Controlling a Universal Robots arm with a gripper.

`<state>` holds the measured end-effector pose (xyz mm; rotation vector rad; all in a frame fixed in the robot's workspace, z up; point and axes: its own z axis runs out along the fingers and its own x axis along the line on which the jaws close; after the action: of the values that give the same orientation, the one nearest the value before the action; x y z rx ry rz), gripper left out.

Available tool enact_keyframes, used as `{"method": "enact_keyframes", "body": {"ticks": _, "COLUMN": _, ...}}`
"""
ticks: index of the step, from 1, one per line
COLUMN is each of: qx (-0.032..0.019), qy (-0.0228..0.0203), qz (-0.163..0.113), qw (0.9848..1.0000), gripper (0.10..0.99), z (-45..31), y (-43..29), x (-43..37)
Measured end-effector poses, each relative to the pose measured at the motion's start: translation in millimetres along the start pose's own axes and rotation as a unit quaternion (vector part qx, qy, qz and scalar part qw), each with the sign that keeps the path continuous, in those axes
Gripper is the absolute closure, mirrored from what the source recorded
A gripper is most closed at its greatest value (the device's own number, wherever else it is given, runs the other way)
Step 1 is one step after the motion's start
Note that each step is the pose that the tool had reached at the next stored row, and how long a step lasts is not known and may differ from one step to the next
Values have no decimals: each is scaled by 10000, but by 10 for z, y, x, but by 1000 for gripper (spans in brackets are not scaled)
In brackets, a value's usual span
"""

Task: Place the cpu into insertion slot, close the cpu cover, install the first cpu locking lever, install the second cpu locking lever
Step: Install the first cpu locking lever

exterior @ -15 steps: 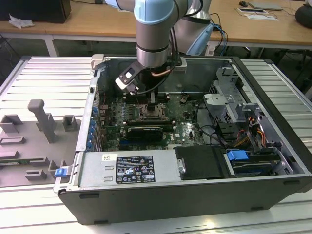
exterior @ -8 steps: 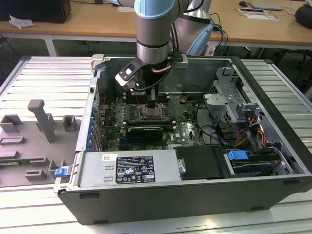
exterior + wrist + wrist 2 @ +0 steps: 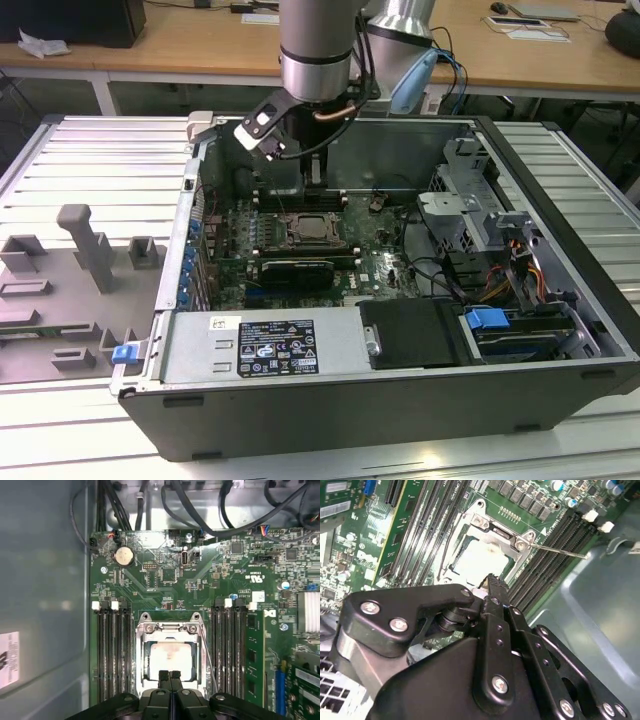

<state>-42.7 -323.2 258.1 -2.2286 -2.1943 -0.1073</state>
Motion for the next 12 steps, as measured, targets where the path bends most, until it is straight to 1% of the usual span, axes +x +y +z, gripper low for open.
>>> {"method": "enact_keyframes", "body": {"ticks": 2, "qx": 0, "qy": -1, "qz": 0, "qw": 10000, "gripper": 980, "z": -91, "y": 4, "x": 5}}
{"method": "enact_keyframes", "body": {"ticks": 3, "qx": 0, "qy": -1, "qz": 0, "qw": 10000, "gripper": 980, "z": -107, "y": 4, "x": 6}}
{"method": "enact_keyframes", "body": {"ticks": 6, "qx": 9, "qy": 6, "qz": -151, "qw": 9999, "gripper": 980, "z": -107, "y": 5, "x": 6}}
{"method": "enact_keyframes", "body": {"ticks": 9, "qx": 20, "qy": 13, "qz": -349, "qw": 9994, "gripper": 980, "z": -108, "y": 4, "x": 5}}
{"method": "enact_keyframes", "body": {"ticks": 12, "qx": 28, "qy": 18, "qz": -471, "qw": 9989, "gripper": 980, "z": -107, "y": 4, "x": 5}}
